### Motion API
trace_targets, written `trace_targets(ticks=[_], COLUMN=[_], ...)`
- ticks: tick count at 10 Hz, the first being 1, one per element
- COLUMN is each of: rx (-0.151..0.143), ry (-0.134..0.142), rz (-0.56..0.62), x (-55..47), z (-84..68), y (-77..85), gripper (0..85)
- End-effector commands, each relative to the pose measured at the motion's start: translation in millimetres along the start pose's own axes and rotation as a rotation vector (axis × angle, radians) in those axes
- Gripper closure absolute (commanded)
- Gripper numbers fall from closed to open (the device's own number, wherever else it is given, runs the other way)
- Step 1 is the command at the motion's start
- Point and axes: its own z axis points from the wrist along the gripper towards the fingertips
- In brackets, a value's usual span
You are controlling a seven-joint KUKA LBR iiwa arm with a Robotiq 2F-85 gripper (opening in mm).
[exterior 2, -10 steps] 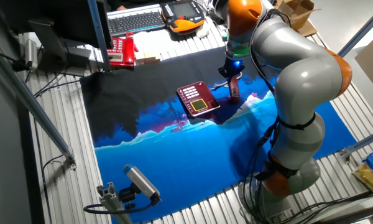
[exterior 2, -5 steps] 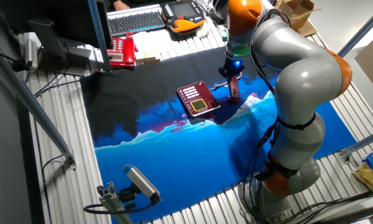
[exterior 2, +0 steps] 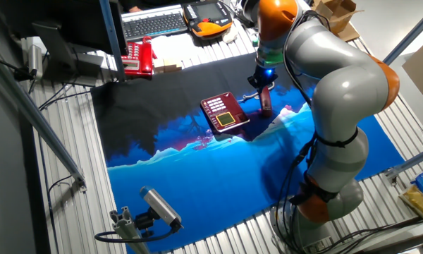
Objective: Place the handset of the telephone on the corresponding phone cradle
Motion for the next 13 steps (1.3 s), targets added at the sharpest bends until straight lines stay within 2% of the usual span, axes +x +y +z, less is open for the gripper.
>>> trace_targets(ticks=[1, 3, 4, 5, 6, 7, 8, 9, 10, 12, 13], rx=[-0.002, -0.007, -0.012, -0.011, -0.006, -0.032, -0.043, -0.017, -0.015, 0.001, -0.005], ry=[-0.001, -0.002, -0.010, -0.022, -0.061, -0.055, -0.062, -0.094, -0.104, -0.105, -0.097], rz=[0.001, -0.020, 0.020, 0.009, -0.009, 0.020, 0.059, 0.068, 0.080, 0.115, 0.122], x=[0.1, 0.2, 0.2, 0.2, 0.2, 0.2, 0.2, 0.2, 0.2, 0.2, 0.2], z=[0.0, -0.1, -0.1, -0.1, -0.1, -0.1, -0.1, -0.1, -0.1, -0.1, -0.1], y=[0.1, 0.5, 0.5, 0.5, 0.5, 0.5, 0.5, 0.5, 0.5, 0.5, 0.5], gripper=[85.0, 85.0, 85.0, 85.0, 85.0, 85.0, 85.0, 85.0, 85.0, 85.0, 85.0])
